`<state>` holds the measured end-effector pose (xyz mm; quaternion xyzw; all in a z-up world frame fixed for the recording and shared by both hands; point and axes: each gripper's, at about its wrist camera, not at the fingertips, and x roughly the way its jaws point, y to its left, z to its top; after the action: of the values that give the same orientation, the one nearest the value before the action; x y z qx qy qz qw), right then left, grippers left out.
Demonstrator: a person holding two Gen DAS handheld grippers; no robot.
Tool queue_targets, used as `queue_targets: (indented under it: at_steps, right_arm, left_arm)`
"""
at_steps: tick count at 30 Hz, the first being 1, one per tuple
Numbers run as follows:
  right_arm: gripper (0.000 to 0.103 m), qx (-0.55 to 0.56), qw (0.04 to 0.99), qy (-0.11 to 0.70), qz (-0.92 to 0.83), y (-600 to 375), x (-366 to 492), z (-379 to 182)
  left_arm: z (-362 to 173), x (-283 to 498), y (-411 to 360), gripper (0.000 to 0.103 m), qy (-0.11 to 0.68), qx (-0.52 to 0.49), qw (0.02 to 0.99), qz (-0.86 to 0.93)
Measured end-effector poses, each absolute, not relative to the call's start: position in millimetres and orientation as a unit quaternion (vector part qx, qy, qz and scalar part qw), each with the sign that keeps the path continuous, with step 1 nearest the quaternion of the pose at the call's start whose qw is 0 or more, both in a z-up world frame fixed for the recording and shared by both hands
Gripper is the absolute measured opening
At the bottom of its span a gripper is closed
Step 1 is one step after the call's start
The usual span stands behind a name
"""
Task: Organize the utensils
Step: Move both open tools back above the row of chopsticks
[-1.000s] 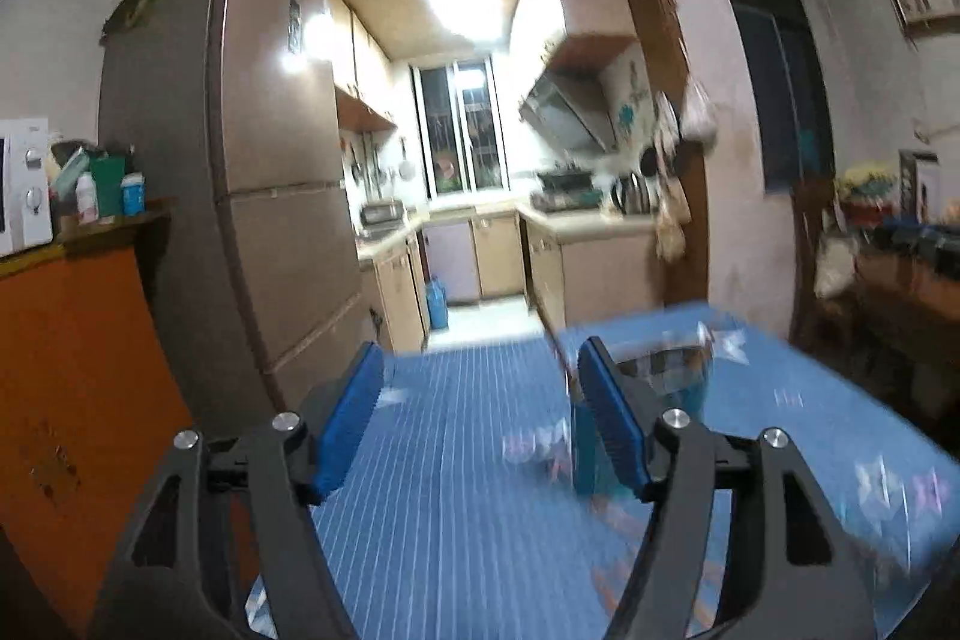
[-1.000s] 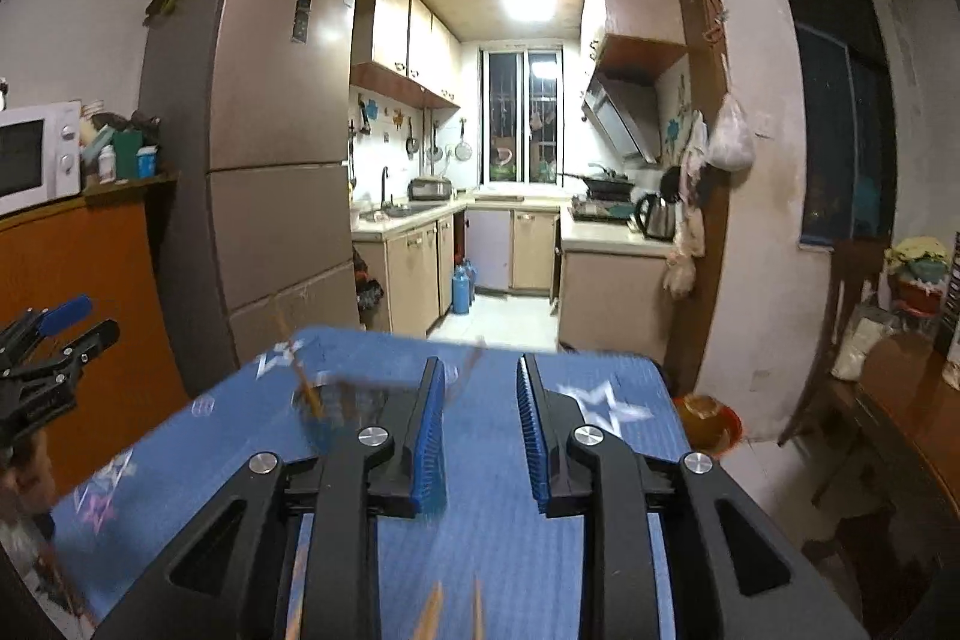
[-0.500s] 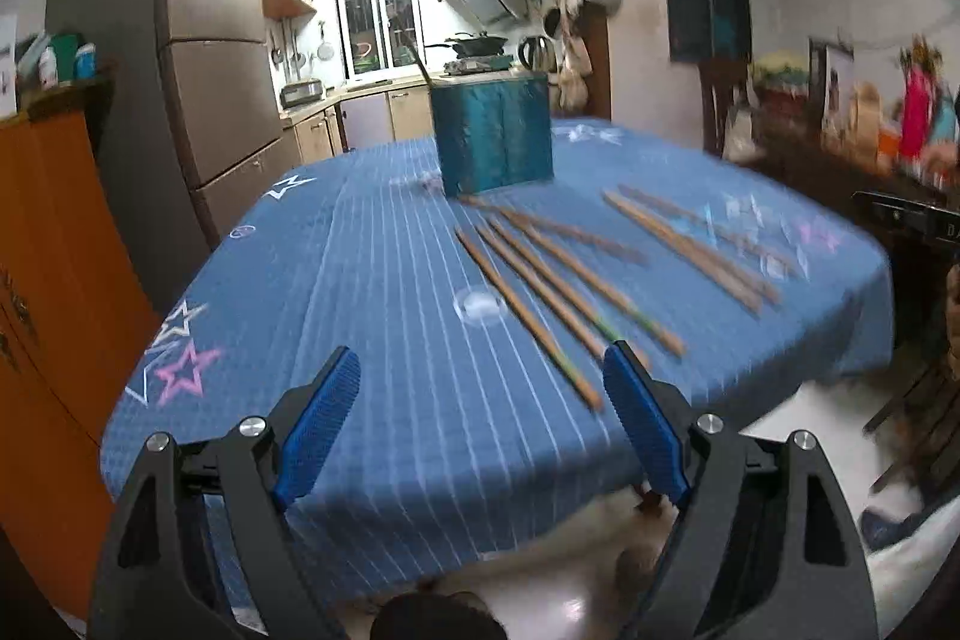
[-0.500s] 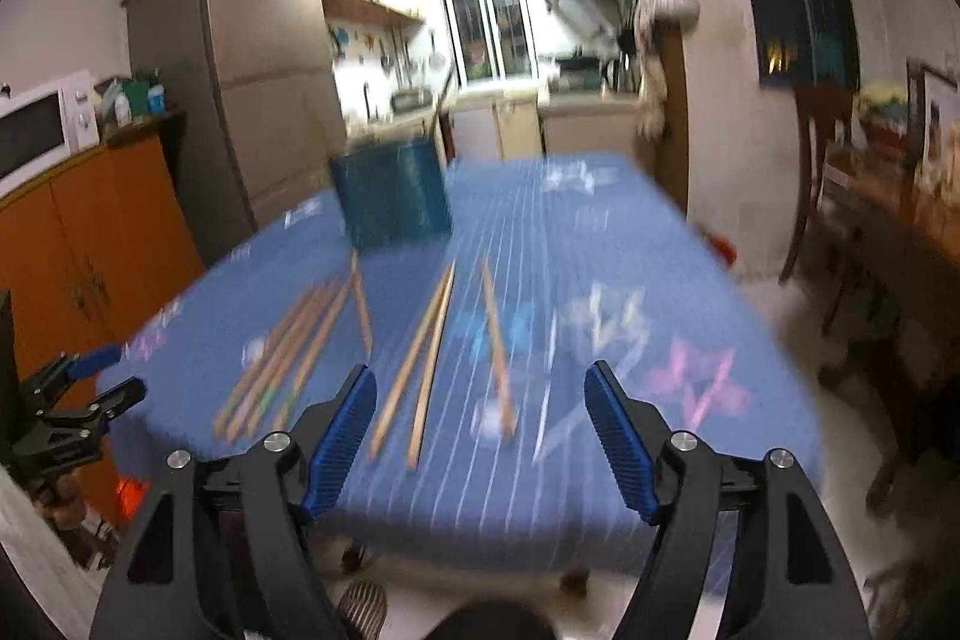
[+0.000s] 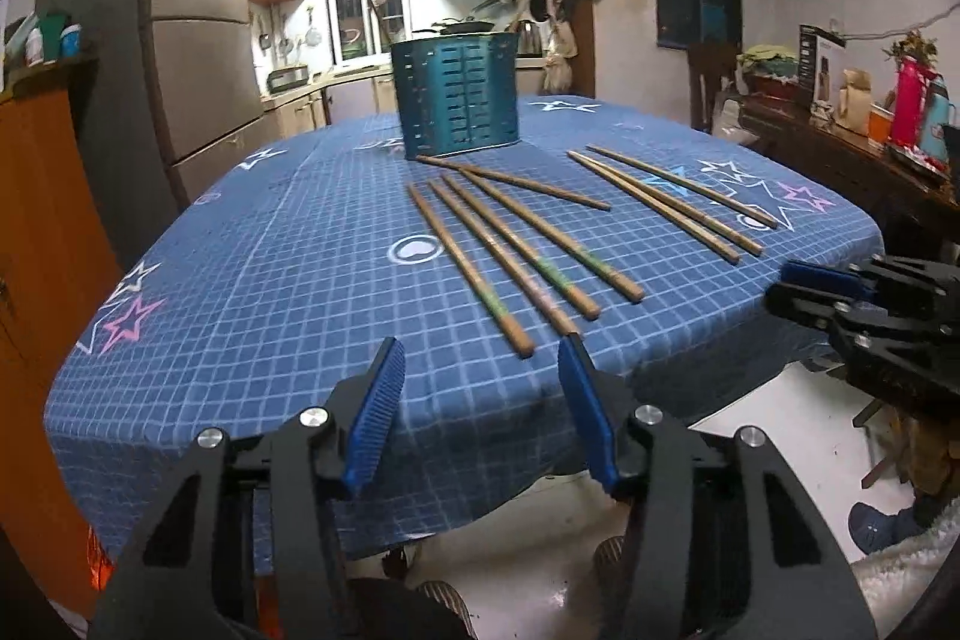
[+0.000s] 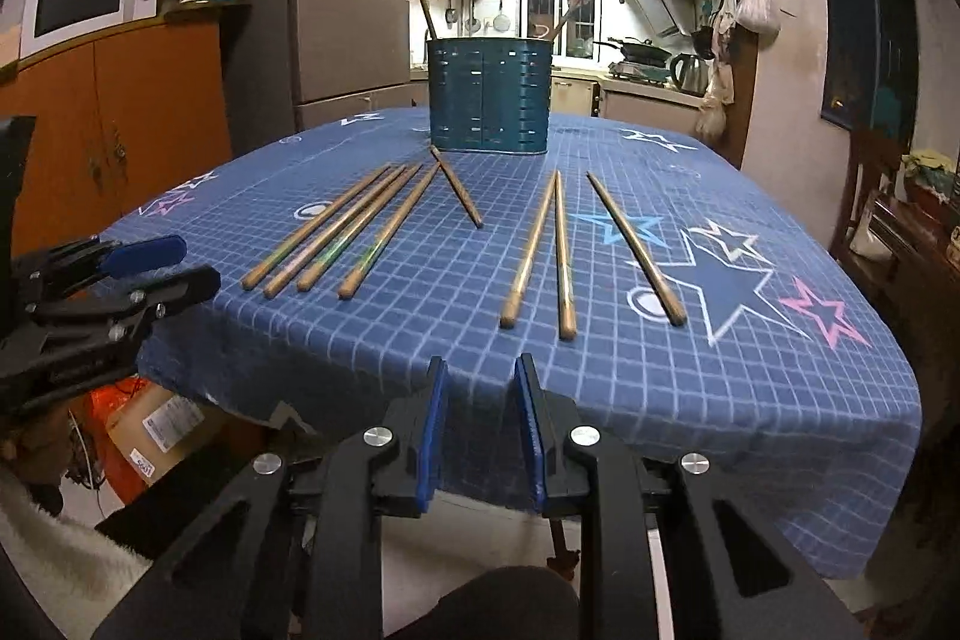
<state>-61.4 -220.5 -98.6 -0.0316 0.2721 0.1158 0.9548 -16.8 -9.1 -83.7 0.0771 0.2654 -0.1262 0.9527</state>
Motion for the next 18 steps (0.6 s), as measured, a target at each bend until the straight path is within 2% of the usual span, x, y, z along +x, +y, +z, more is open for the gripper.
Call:
queue_targets:
  at_steps: [3,4,12,18]
  right_arm:
    - [0.025,-0.025,0.956,0.269,0.114,-223,-52,-98]
    - [0.025,-0.025,0.957,0.267,0.113,-223,-51,-98]
    - [0.025,-0.030,0.959,0.263,0.103,-222,-41,-97]
    - [0.025,-0.032,0.960,0.262,0.090,-218,-25,-98]
  left_arm:
    - [-88,-10,-17,0.051,0.268,0.082,0.952,-0.123]
    - [-90,-8,-19,0.048,0.270,0.084,0.952,-0.119]
    - [-95,1,-23,0.037,0.265,0.072,0.956,-0.103]
    - [-96,2,-21,0.034,0.258,0.068,0.959,-0.096]
